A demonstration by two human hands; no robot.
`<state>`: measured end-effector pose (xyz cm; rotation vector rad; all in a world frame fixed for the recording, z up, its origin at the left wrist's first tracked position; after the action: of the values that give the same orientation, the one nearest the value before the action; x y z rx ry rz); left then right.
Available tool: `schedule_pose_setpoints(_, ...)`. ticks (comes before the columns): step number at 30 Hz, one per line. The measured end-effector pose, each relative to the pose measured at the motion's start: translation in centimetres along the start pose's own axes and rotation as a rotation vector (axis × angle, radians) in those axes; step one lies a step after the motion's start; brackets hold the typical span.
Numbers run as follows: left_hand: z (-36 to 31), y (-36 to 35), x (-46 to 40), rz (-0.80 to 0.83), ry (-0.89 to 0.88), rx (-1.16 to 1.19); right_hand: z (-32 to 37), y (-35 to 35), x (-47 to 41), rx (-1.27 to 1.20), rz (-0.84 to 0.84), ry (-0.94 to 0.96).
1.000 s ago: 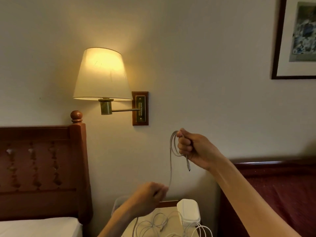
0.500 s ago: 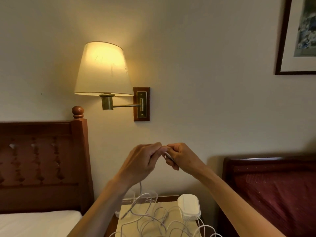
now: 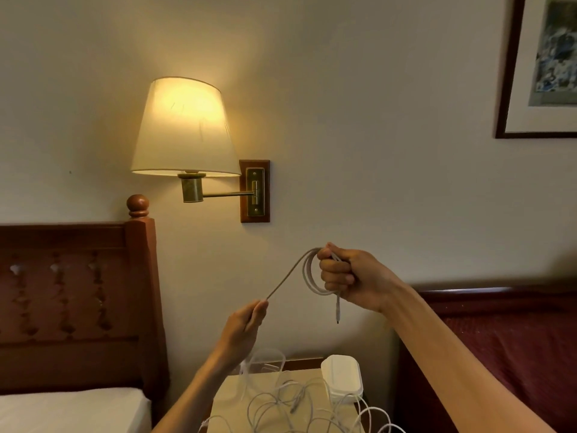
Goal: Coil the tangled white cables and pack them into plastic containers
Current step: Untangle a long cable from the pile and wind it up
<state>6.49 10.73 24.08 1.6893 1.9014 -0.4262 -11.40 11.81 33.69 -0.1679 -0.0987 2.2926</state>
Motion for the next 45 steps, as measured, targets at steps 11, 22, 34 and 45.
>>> schedule_pose_setpoints(11,-2.9,-3.9,1.5,0.482,0.345,-0.649,0.6,1.6,-0.6,0.309,-0.227,0.144)
schedule_pose_setpoints(22,-18.2,-4.8,0.4,0.309,-0.511,-0.511,0.2,-2.5,-0.3,0.958,-0.196,0.313)
schedule_pose_setpoints(34,-12.8,-3.1,-0.3,0.315,-0.082,-0.088,0.9,-3.4,-0.2,0.903,-0.192,0.246)
schedule_pose_setpoints(45,-13.2,-4.0,-2.3,0.157,0.004,-0.081,2.2,-2.3,-0.6,0.786,-0.394,0.325)
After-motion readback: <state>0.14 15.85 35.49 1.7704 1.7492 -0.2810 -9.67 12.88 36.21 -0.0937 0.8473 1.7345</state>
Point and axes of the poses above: each hand's wrist, its own x-axis away from the middle knuckle, its own y-axis out of the back of the hand, z = x × y, the point moved 10 cm from there along -x, towards the middle knuckle, and after that the axes turned 15 degrees about x, right-handed, at the moved point
